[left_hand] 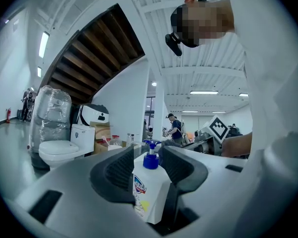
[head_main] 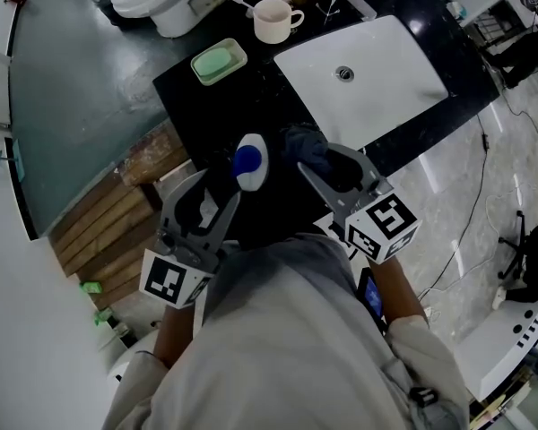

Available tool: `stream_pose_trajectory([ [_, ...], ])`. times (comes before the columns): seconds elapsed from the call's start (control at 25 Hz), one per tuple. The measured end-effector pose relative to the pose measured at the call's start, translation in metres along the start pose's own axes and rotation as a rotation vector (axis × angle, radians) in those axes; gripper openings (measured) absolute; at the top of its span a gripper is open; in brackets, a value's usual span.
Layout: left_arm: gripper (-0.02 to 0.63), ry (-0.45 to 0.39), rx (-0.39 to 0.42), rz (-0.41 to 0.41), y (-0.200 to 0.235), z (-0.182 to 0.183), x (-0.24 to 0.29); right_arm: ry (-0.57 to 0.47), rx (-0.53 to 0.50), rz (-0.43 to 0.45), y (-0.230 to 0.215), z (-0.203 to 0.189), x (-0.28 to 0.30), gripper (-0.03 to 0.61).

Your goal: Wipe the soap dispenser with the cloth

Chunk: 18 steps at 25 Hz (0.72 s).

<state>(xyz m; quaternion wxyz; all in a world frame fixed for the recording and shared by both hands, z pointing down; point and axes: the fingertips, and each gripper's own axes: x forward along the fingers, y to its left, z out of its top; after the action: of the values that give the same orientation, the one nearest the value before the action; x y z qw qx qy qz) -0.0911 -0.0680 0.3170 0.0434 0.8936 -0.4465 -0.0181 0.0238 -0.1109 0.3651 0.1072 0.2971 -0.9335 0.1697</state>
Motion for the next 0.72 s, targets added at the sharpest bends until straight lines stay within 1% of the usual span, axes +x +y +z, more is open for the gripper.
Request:
stream_pose_trajectory([
  [0.12, 0.167, 0.008, -0.012, 0.035, 0.002, 0.003, -0.005, -0.062, -0.066, -0.021, 0.010, 0.018, -0.007, 0.138],
  [0.24, 0.163, -0.024, -0.011, 0.066, -0.002, 0.012, -0.008, -0.123, -0.095, -0.043, 0.018, 0.034, -0.018, 0.137],
  [0.28, 0.149, -0.032, -0.008, 0.079, -0.002, 0.014, -0.010, -0.138, -0.105, -0.048, 0.020, 0.038, -0.022, 0.137],
  [0.32, 0.110, -0.048, -0.002, 0.093, -0.002, 0.018, -0.011, -0.150, -0.116, -0.052, 0.022, 0.042, -0.025, 0.135],
  [0.4, 0.054, -0.075, 0.004, 0.125, 0.001, 0.026, -0.012, -0.163, -0.133, -0.053, 0.026, 0.048, -0.030, 0.133],
  [0.48, 0.020, -0.077, 0.010, 0.145, 0.002, 0.030, -0.013, -0.162, -0.146, -0.050, 0.029, 0.050, -0.034, 0.132],
  [0.64, 0.008, -0.051, 0.042, 0.177, 0.002, 0.033, -0.010, -0.153, -0.166, -0.037, 0.033, 0.052, -0.037, 0.127],
  [0.72, 0.006, -0.036, 0.032, 0.182, 0.001, 0.032, -0.010, -0.159, -0.172, -0.030, 0.036, 0.054, -0.039, 0.126],
])
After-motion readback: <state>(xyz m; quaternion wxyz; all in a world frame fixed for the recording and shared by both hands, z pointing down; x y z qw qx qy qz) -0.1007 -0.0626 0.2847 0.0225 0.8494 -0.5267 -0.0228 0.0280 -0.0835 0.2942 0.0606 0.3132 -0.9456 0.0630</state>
